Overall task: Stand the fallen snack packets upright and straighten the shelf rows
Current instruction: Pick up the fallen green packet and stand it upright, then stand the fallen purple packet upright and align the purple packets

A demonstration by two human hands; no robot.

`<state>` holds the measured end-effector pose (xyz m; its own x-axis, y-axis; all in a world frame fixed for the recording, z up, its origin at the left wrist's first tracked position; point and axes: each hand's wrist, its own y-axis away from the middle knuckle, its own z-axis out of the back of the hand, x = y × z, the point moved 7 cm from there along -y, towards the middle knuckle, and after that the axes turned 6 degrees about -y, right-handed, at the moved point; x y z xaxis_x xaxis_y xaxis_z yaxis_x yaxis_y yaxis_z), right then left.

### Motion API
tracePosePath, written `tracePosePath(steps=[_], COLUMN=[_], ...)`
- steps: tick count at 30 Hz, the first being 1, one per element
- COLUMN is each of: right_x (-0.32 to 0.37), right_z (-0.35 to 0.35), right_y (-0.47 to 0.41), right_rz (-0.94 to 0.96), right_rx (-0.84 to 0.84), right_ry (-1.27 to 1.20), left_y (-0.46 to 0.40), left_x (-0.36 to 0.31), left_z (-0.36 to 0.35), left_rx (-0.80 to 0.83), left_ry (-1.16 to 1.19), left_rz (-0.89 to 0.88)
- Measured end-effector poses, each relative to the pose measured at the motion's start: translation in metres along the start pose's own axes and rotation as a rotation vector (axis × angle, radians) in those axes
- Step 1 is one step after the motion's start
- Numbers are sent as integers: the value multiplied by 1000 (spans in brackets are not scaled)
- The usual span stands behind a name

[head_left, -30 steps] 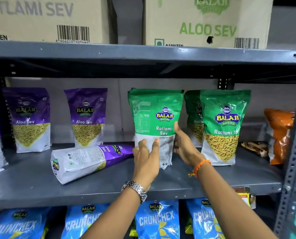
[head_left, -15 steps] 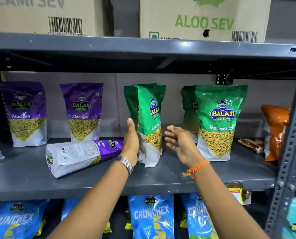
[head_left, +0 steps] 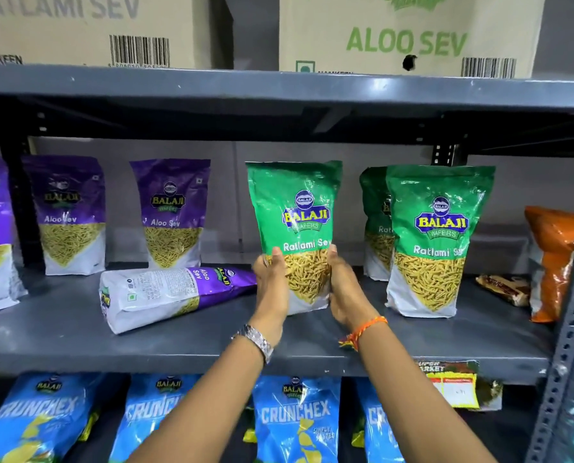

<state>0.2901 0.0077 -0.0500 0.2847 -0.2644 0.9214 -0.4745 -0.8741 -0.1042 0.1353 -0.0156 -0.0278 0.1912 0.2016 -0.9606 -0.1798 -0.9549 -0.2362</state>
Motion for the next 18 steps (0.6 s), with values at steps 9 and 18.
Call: tracePosePath(steps=[9,18], right_x=[33,-77], right_z=[-13,-188], right_y=[65,99], right_rz=[485,-112], right_rx=[-313,-6], right_ry=[308,-154], left_y=[-35,-96], left_x=[-38,-78], left_z=[64,275], left_rx=[249,-103], left_ry=[-428,-1138], left_rz=[-56,84])
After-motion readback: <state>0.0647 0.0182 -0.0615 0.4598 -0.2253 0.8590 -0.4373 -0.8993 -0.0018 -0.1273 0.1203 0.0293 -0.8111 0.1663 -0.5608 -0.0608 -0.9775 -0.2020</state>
